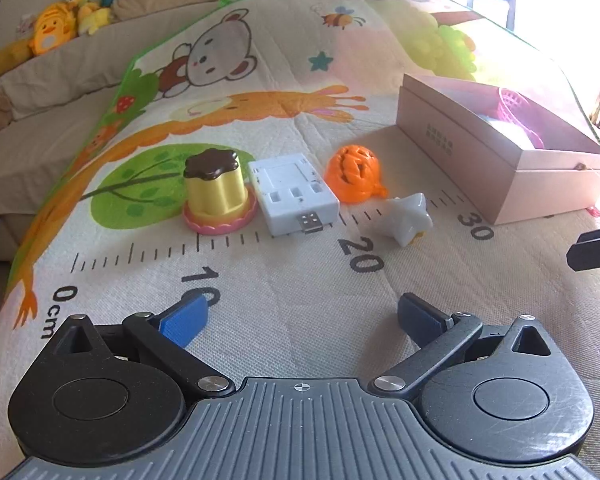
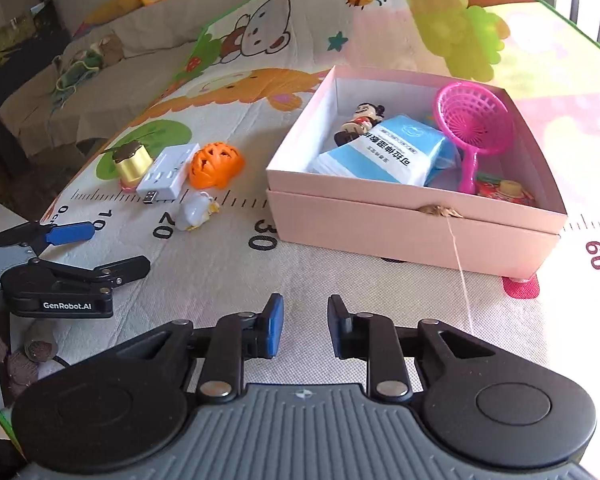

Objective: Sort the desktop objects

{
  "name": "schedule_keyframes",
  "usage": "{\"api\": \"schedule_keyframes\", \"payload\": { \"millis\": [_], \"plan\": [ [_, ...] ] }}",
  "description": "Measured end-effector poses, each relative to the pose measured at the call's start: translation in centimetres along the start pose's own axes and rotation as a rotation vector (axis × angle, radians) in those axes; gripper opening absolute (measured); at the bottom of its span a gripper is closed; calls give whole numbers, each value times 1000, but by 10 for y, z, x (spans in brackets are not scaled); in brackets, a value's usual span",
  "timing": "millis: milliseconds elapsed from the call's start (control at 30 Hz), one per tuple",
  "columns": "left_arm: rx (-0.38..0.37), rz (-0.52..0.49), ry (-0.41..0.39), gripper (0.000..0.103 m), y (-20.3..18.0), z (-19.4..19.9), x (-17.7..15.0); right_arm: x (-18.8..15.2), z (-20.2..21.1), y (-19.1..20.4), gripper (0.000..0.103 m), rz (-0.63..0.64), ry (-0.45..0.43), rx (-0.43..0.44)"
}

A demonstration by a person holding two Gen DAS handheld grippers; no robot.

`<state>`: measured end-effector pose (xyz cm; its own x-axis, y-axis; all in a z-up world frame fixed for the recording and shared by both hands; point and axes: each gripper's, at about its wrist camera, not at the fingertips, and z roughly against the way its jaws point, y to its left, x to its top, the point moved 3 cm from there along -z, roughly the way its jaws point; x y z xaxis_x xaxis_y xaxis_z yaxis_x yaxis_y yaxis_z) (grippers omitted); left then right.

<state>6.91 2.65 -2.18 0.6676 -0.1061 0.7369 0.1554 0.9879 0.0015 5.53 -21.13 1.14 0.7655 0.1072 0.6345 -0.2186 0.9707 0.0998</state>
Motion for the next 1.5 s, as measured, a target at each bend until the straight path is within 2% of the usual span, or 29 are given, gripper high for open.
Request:
{"api": "schedule_keyframes", "payload": {
  "millis": [100, 167, 233, 267, 433, 500, 533, 567, 733, 900, 967, 1033, 1067, 1100, 1133, 1167, 1200, 1267, 1333, 1500],
  "plan": [
    [52, 21, -5, 103, 6, 2, 2, -4, -2, 16, 29, 62, -50, 33],
    [96, 34, -2, 103, 14, 3, 4, 0, -5, 35, 46, 111, -85, 73],
    [136, 43, 0, 103, 24, 4, 8, 7, -12, 51, 54, 149, -110, 95],
    [154, 46, -2, 103, 29, 5, 10, 13, -20, 63, 54, 171, -122, 101],
    [198, 65, -18, 103, 46, 12, 19, 41, -60, 86, 54, 181, -122, 86],
    [195, 53, -23, 103, 46, 10, 23, 45, -71, 86, 45, 163, -102, 93],
    [195, 44, -26, 103, 44, 8, 25, 44, -73, 86, 28, 162, -96, 96],
    [194, 36, -28, 103, 43, 6, 28, 43, -73, 86, 28, 158, -87, 101],
    [176, 15, -47, 103, 40, -14, 45, 22, -41, 65, 27, 115, -107, 104],
    [149, 41, -61, 103, 44, -35, 60, -10, -9, 20, 24, 56, -94, 21],
    [131, 66, -65, 93, 47, -40, 64, -19, -1, 2, 31, 41, -88, -9],
    [87, 104, -66, 74, 50, -42, 67, -23, 7, -10, 37, 21, -94, -39],
    [74, 117, -65, 68, 51, -42, 68, -24, 12, -16, 43, 8, -101, -48],
    [71, 123, -68, 56, 51, -40, 67, -24, 15, -21, 48, -5, -110, -51],
    [78, 120, -71, 48, 51, -39, 67, -23, 20, -27, 57, -25, -129, -59],
    [87, 114, -72, 43, 51, -37, 65, -19, 26, -35, 62, -52, -158, -84],
    [90, 105, -70, 43, 51, -35, 63, -16, 30, -40, 64, -70, -182, -105],
    [72, 102, -67, 43, 49, -28, 58, -6, 40, -59, 81, -142, -260, -172],
    [44, 86, -61, 43, 43, -18, 50, 2, 43, -77, 90, -218, -319, -227],
    [-115, 52, -39, 44, 15, 12, 25, 25, 25, -109, 90, -298, -318, -228]
  ]
}}
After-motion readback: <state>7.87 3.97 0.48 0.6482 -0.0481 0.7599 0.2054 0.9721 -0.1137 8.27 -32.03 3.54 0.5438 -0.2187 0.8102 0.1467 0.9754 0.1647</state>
